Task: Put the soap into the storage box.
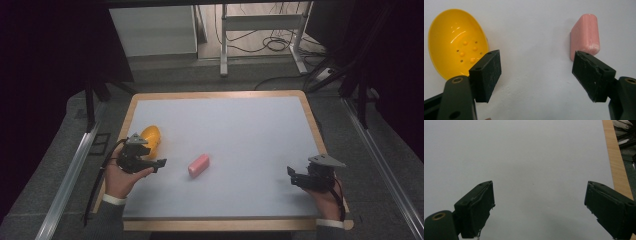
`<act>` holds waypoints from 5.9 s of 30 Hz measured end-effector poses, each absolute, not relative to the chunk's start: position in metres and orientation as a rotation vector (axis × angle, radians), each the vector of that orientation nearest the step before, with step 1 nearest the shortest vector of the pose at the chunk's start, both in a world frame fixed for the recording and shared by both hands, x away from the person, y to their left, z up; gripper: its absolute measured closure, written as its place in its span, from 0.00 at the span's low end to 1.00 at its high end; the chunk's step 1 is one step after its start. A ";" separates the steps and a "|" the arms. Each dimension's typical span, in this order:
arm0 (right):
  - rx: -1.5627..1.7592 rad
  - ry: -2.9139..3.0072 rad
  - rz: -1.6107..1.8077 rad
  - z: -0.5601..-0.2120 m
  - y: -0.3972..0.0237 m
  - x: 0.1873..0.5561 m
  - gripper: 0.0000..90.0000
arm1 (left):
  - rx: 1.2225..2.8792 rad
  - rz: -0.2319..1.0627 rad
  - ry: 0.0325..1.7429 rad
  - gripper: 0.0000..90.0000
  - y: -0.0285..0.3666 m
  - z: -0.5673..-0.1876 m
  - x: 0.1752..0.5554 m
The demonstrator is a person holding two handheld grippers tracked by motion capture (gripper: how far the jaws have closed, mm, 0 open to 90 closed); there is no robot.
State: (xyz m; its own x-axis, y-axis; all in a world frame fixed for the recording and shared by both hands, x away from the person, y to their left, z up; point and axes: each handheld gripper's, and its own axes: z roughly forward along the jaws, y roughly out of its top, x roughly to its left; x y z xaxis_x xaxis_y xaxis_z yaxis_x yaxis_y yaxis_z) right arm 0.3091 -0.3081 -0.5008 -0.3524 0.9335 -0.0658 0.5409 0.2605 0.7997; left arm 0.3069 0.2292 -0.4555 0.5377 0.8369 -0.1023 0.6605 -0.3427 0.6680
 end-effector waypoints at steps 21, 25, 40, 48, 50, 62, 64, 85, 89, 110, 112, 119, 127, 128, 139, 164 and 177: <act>1.317 1.995 0.957 -0.499 -0.308 0.308 0.10 | 2.182 0.332 1.156 0.27 0.204 -0.451 0.321; 1.318 1.996 0.956 -0.499 -0.307 0.308 0.10 | 2.194 0.332 1.151 0.27 0.200 -0.450 0.324; 1.320 1.998 0.951 -0.500 -0.307 0.309 0.10 | 2.245 0.323 1.113 0.27 0.180 -0.445 0.335; 1.321 1.998 0.951 -0.500 -0.307 0.309 0.10 | 2.273 0.320 1.093 0.27 0.170 -0.443 0.340; 1.322 1.999 0.951 -0.500 -0.307 0.309 0.10 | 2.276 0.318 1.089 0.27 0.168 -0.443 0.342; 1.326 2.000 0.945 -0.501 -0.308 0.310 0.10 | 2.304 0.309 1.073 0.27 0.153 -0.438 0.351; 1.331 2.001 0.947 -0.502 -0.308 0.310 0.10 | 2.317 0.305 1.066 0.27 0.151 -0.438 0.353; 1.334 1.999 0.942 -0.503 -0.309 0.310 0.10 | 2.396 0.276 1.039 0.26 0.118 -0.440 0.376; 1.336 2.000 0.939 -0.503 -0.308 0.310 0.10 | 2.421 0.258 1.033 0.26 0.111 -0.445 0.377; 1.335 2.013 0.922 -0.506 -0.305 0.312 0.10 | 2.541 0.151 1.035 0.35 0.092 -0.482 0.376; 1.335 2.013 0.922 -0.506 -0.305 0.312 0.10 | 2.545 0.145 1.037 0.37 0.091 -0.484 0.376; 1.337 2.011 0.920 -0.507 -0.305 0.312 0.10 | 2.545 0.113 1.055 0.53 0.086 -0.492 0.375; 1.336 2.019 0.913 -0.507 -0.304 0.312 0.10 | 2.539 0.115 1.058 0.67 0.085 -0.493 0.373; 1.341 2.016 0.912 -0.508 -0.304 0.312 0.10 | 2.538 0.118 1.059 0.67 0.085 -0.492 0.373; 1.350 2.000 0.911 -0.508 -0.306 0.312 0.10 | 2.487 0.141 1.059 0.67 0.099 -0.475 0.371; 1.349 2.006 0.899 -0.509 -0.303 0.313 0.10 | 2.416 0.184 1.097 0.67 0.129 -0.457 0.368; 1.336 2.008 0.902 -0.508 -0.301 0.313 0.10 | 2.394 0.203 1.111 0.67 0.137 -0.451 0.367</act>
State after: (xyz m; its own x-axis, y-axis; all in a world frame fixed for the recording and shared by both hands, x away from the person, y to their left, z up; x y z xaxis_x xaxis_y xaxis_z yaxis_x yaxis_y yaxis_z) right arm 0.3125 -0.3010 -0.5083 -0.3475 0.9340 -0.0832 0.5580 0.2773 0.7821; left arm 0.3675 0.1367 -0.4513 0.6577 0.7501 -0.0691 0.6774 -0.5488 0.4898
